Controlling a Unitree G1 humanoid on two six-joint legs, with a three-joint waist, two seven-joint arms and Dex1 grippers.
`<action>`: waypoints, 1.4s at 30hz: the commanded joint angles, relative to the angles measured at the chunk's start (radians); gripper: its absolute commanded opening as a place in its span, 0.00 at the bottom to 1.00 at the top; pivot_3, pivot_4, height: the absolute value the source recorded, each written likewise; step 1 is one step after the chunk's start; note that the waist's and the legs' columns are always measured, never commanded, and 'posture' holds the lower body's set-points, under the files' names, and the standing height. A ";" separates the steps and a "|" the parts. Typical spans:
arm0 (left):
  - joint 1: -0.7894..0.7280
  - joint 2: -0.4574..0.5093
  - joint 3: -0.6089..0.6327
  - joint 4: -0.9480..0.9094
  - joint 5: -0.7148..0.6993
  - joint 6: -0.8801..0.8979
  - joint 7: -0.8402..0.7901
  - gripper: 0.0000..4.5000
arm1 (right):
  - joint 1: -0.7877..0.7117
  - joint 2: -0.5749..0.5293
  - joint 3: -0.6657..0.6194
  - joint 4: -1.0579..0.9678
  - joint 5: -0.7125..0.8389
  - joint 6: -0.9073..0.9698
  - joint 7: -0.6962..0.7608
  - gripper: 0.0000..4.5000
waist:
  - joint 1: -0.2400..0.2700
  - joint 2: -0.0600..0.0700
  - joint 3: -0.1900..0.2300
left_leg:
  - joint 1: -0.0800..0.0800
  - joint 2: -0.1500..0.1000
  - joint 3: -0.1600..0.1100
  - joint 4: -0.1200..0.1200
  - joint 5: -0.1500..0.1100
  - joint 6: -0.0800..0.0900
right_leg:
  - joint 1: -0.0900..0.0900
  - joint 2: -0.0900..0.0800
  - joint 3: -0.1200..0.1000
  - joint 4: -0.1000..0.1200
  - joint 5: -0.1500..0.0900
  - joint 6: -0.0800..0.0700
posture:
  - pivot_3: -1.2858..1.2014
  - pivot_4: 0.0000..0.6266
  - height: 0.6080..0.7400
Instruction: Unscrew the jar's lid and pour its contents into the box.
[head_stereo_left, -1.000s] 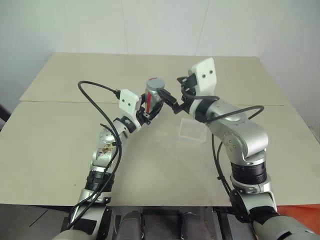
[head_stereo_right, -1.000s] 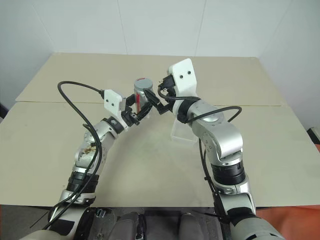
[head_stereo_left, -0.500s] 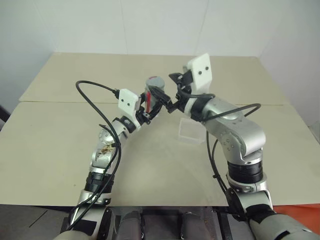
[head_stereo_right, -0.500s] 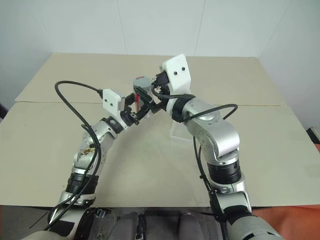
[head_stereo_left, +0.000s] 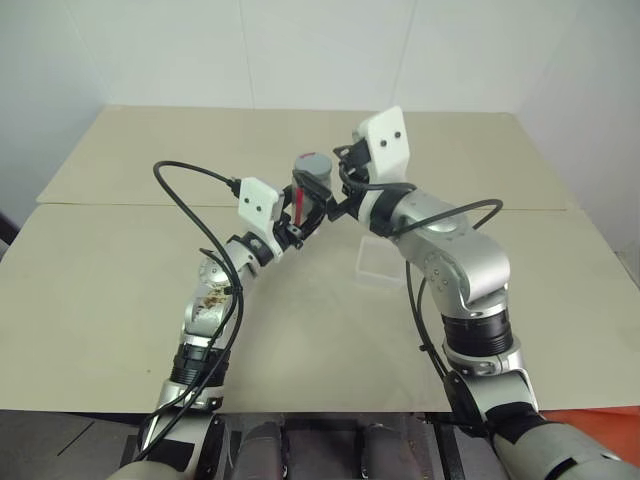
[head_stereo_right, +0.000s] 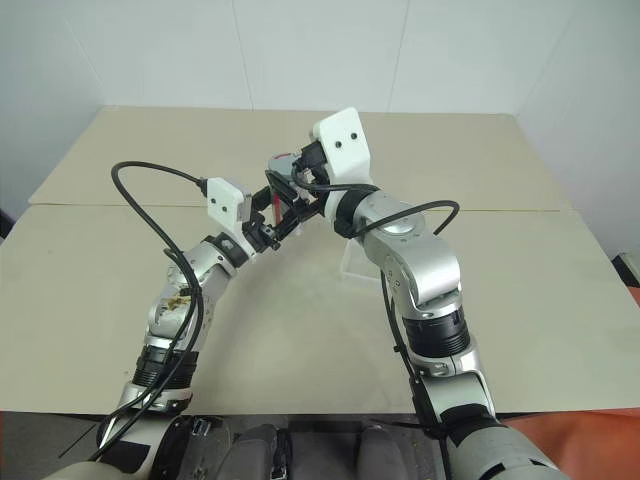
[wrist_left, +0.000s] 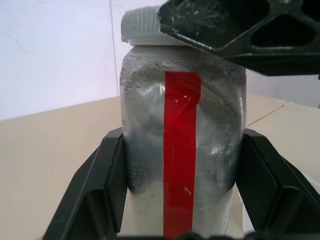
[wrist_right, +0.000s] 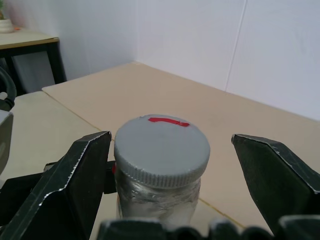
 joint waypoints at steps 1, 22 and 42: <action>-0.011 0.002 -0.002 -0.044 -0.013 -0.002 -0.002 0.60 | -0.018 -0.001 -0.030 -0.024 -0.002 -0.036 -0.001 0.99 | 0.000 0.000 0.000 | 0.000 0.000 0.000 0.000 0.000 0.000 | 0.000 0.000 0.000 0.000 0.000 0.000 | 0.52 0.24 1.00; -0.018 0.012 0.010 -0.035 -0.020 0.000 -0.003 0.60 | 0.046 -0.066 -0.059 -0.079 -0.005 -0.008 -0.001 0.99 | 0.000 0.000 0.000 | 0.000 0.000 -0.001 0.000 0.000 0.000 | 0.000 0.000 0.000 0.000 0.000 0.000 | 0.52 0.24 1.00; -0.011 0.022 0.018 -0.057 -0.028 0.015 0.000 0.60 | 0.071 -0.105 -0.073 -0.096 0.008 -0.005 0.009 0.99 | 0.001 0.000 0.000 | 0.000 0.000 -0.001 0.000 0.000 0.000 | 0.000 0.000 0.000 0.000 0.000 0.000 | 0.52 0.24 1.00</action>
